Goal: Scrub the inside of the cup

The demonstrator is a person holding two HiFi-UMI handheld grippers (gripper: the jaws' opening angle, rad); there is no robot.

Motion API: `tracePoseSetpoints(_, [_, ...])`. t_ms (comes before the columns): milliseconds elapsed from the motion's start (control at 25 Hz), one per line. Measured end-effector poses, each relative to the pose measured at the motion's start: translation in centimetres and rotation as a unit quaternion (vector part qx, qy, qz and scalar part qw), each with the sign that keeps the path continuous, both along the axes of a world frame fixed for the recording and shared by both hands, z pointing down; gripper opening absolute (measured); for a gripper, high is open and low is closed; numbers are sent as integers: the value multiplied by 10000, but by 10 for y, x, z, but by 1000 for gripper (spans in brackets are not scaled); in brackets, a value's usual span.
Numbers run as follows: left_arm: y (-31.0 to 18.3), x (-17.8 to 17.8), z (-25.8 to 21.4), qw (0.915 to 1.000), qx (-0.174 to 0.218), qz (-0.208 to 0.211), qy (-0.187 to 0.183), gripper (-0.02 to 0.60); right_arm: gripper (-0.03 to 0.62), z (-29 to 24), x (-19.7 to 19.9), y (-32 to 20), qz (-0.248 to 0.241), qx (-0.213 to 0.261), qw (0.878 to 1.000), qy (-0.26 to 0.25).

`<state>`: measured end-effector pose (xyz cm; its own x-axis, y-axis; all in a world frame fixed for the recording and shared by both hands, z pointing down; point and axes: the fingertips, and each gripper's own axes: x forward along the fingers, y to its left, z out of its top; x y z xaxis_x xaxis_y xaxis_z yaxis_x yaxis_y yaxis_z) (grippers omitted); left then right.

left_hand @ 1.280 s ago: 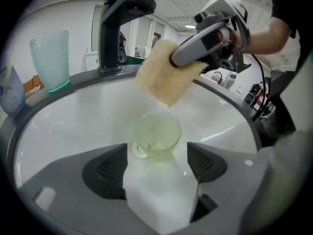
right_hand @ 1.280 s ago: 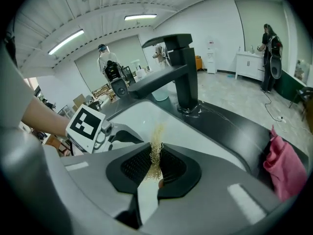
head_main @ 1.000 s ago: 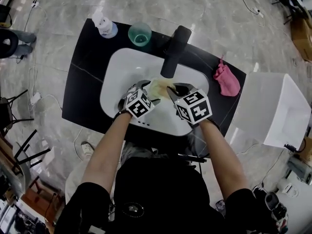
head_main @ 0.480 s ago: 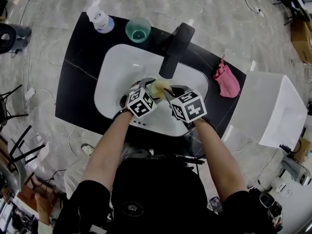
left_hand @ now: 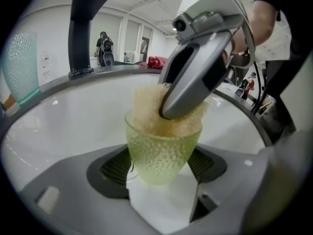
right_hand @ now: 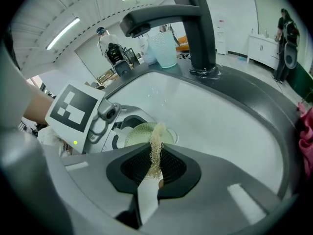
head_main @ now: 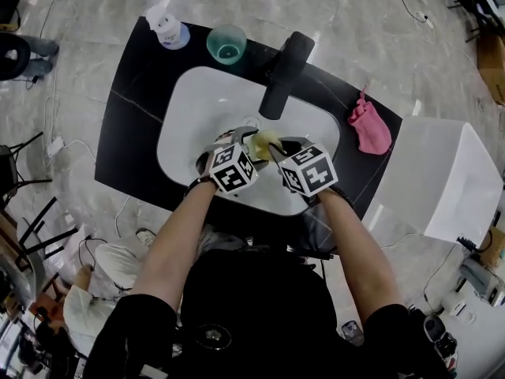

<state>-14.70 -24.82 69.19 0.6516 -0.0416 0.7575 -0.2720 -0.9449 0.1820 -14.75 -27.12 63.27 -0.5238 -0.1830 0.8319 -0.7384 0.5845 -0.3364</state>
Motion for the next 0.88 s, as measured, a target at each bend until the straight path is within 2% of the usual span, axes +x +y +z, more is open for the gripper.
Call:
tracePoseSetpoints(200, [6, 0, -20, 9994, 243, 156, -193, 357, 43, -6, -4, 8, -550, 209, 9982, 96])
tracePoseSetpoints(520, [20, -2, -41, 9955, 641, 383, -586, 357, 43, -19, -15, 29, -1198, 251, 9925, 22])
tracePoseSetpoints(880, [27, -15, -48, 9915, 840, 445, -887, 357, 43, -40, -35, 43, -1428, 187, 9887, -418])
